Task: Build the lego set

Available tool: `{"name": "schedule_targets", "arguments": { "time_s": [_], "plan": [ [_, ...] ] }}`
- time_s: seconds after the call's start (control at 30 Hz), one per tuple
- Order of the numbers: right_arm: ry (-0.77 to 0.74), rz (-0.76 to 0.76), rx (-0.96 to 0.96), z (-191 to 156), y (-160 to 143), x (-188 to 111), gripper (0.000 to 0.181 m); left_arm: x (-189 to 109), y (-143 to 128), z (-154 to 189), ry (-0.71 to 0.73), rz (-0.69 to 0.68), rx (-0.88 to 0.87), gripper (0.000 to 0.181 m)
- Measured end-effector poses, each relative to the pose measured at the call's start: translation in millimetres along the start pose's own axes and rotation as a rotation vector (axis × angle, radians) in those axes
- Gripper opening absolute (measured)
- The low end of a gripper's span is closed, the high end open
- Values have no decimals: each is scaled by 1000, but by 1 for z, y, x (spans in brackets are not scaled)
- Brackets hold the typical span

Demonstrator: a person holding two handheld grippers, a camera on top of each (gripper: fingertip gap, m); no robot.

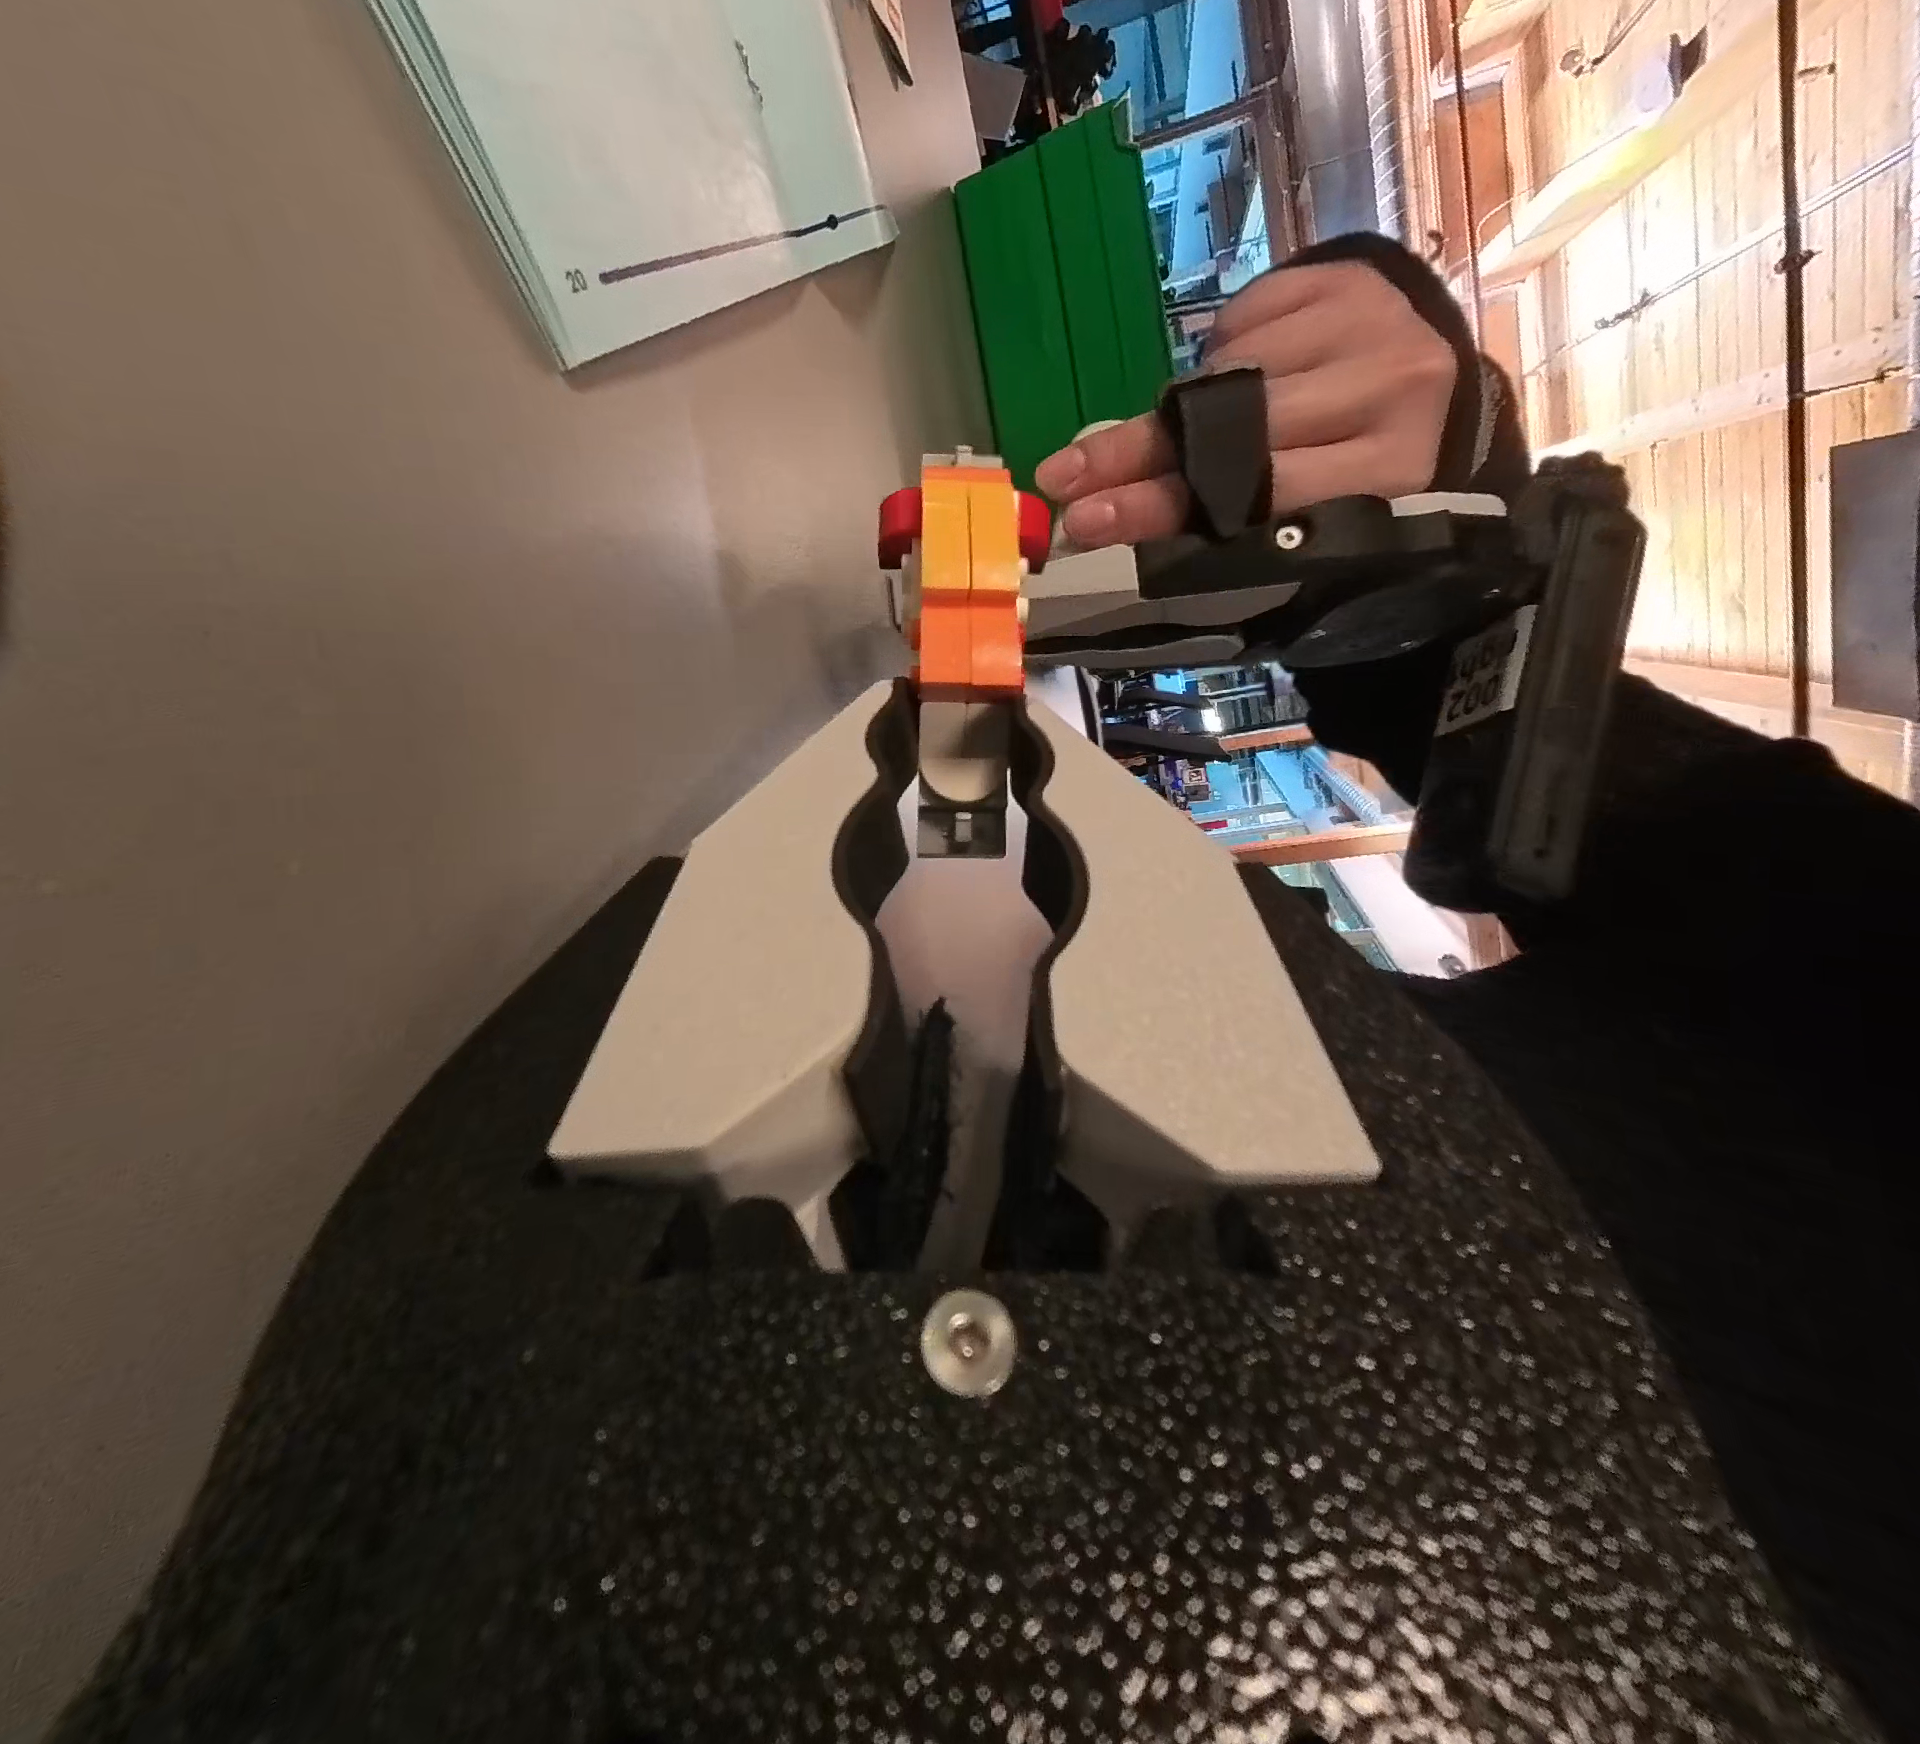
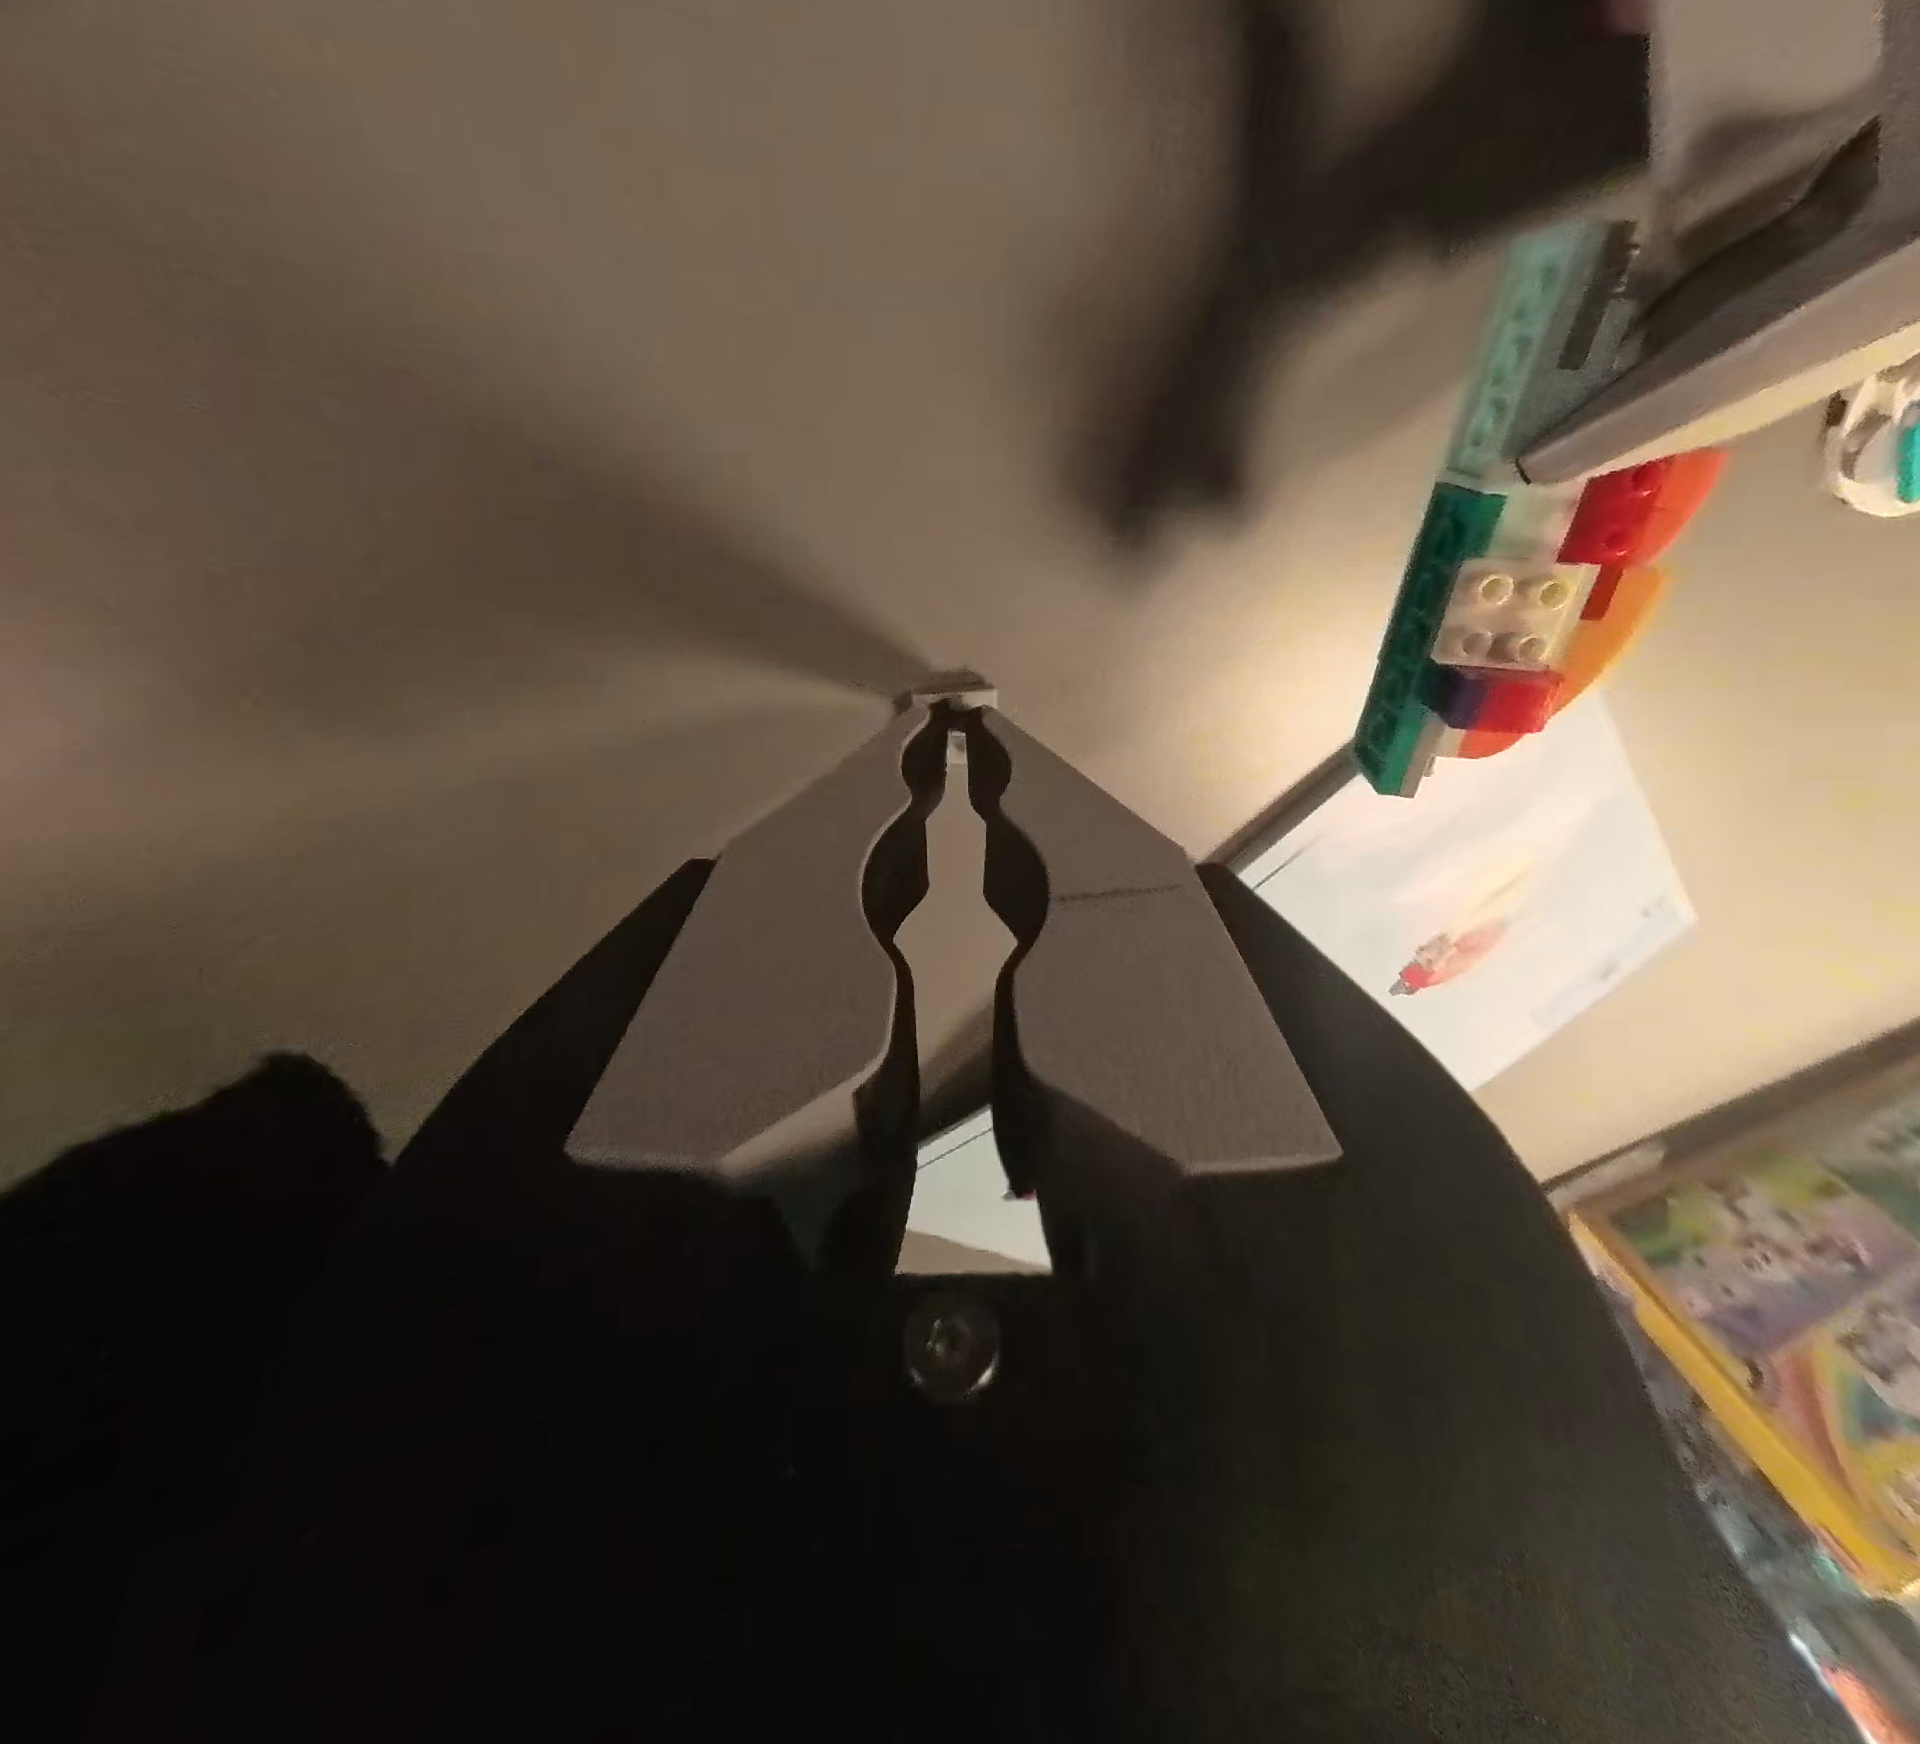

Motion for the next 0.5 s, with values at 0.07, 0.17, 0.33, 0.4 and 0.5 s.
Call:
{"name": "schedule_targets", "arguments": {
  "time_s": [0.07,0.17,0.33,0.4,0.5],
  "plan": [
    [19,-1,32,1,-1,0,3,0,0,0,-4,-4,0,15],
    [51,-33,240,-1,-6,-5,12,0,-1,1,-15,-9,1,15],
    [-179,56,919,-17,-18,-27,23,0,-1,2,-46,-24,-17,15],
    [-324,153,1237,-20,-13,-28,17,1,-1,2,-53,-33,-28,15],
    [-363,353,1591,-23,13,-18,19,1,-1,2,-49,-34,-28,15]
  ]
}}
Point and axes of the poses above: each gripper's, where its closed fingertips meet, x out along the fingers, y out of its top, z = x × y across the jaws, the point moved 6 cm from there along -x, back along the fingers, and after that the axes turned 2 degrees about -z, right-handed, at the moved point
